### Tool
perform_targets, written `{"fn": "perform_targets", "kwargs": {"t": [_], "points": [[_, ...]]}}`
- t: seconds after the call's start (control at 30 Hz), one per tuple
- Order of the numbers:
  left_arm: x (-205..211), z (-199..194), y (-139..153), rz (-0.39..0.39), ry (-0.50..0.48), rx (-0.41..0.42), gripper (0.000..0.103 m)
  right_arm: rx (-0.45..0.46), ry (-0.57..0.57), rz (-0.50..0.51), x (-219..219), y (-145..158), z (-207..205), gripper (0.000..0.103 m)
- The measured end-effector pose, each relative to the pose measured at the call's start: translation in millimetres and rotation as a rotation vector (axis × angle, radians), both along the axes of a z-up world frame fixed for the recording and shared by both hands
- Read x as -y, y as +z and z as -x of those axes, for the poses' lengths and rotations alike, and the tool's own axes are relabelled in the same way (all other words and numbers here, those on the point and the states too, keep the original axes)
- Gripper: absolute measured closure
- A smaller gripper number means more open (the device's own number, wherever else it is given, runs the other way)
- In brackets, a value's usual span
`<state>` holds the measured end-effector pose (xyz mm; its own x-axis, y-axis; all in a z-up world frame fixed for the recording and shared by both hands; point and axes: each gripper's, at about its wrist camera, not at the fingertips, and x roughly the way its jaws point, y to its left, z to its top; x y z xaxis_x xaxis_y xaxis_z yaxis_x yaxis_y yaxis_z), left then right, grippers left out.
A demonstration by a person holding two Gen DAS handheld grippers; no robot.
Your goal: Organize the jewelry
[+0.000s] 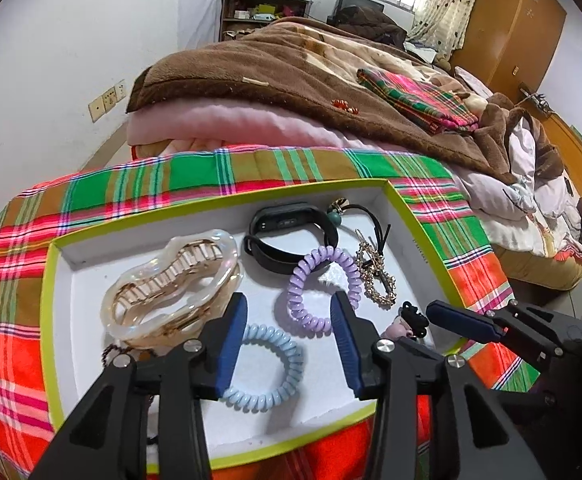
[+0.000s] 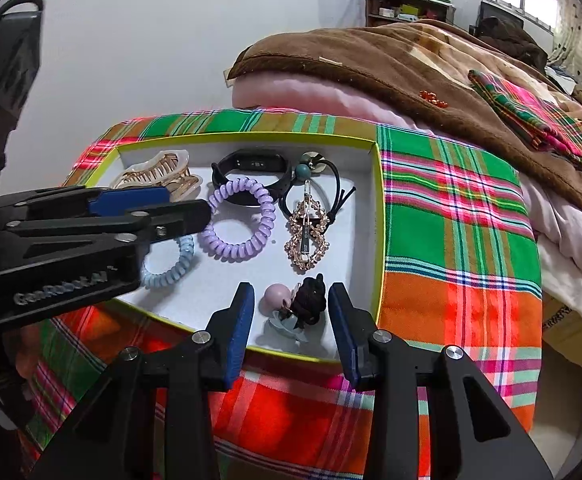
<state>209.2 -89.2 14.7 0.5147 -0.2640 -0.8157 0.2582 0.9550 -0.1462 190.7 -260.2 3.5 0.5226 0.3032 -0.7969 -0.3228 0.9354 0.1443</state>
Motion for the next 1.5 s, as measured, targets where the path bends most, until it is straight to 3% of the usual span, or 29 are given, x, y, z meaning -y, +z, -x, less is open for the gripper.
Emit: {"fn": "perform_targets", "kwargs": {"t": [0.17, 0.5, 1.03, 1.5], "points": [[-7.0, 13.7, 12.0, 0.002, 0.024, 0.035, 0.052, 0.03, -0.01, -0.019, 0.1, 7.7, 10.4, 0.057], [-26.2, 63.1, 34.4, -0.02, 0.101, 0.14, 0.047, 0.117, -0.045, -0.059, 2.5, 27.1, 46.4, 0.057], [-39.4, 132.7, 26.3, -0.071, 0.21, 0.268, 0.046, 0.286, -0.125, -0.058, 1.1, 42.0, 110.7, 0.057], [-45.2, 164.7, 19.1, -0.118, 0.295, 0.322, 0.046, 0.313, -0.133, -0.091, -5.7, 39.0, 139.4, 0.056]]}}
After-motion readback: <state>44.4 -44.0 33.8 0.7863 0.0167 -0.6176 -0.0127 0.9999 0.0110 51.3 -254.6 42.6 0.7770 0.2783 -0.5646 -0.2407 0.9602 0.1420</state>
